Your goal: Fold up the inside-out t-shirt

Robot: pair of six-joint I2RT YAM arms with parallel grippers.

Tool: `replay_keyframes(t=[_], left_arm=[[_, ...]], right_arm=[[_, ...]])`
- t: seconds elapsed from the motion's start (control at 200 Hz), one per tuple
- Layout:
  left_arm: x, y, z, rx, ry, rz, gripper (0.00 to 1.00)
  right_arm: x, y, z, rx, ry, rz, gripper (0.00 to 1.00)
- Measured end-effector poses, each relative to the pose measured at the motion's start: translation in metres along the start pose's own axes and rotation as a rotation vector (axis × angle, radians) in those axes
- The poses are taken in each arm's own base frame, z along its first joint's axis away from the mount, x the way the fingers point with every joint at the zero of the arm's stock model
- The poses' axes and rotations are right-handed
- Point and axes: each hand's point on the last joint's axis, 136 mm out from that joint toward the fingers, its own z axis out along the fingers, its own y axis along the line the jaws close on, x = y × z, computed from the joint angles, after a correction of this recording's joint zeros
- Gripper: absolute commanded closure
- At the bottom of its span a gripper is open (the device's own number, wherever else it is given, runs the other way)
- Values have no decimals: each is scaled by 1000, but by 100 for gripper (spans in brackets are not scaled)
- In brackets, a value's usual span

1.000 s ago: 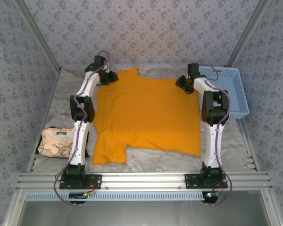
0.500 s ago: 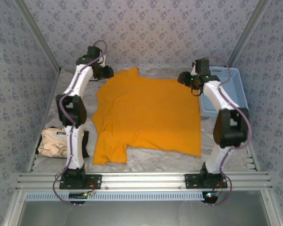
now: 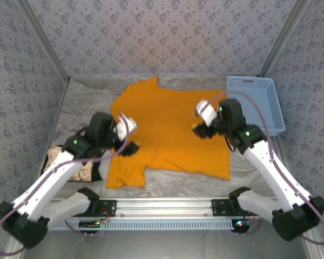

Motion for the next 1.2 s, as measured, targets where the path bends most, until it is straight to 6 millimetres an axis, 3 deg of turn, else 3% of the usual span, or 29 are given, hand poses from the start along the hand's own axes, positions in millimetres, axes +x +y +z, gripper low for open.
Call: replay_keyframes(t=[0.135,0.23,0.36,0.52,0.575,0.74,0.949,1.199], left_arm=[[47,-56,-6,192,41,289,19],[83,-78,0,281,103,424,21],[121,-91,17,359,230,534,20],[164,-86,40,376,468,638,22],[173,-84,46,375,534,652,23],[185,-73,60,317,636,685,42],[189,-65,65,261,684,728,47],[201,-51,69,204,770,788,64]], right_arm=[[77,55,-4,-204,171,-220,33],[109,85,-8,-336,249,-334,32],[148,110,-7,-446,341,-421,32],[205,117,-6,-460,496,-453,31],[214,115,-6,-448,531,-460,34],[229,104,-1,-394,607,-482,46],[255,95,6,-358,704,-526,60],[267,89,12,-287,710,-555,77]])
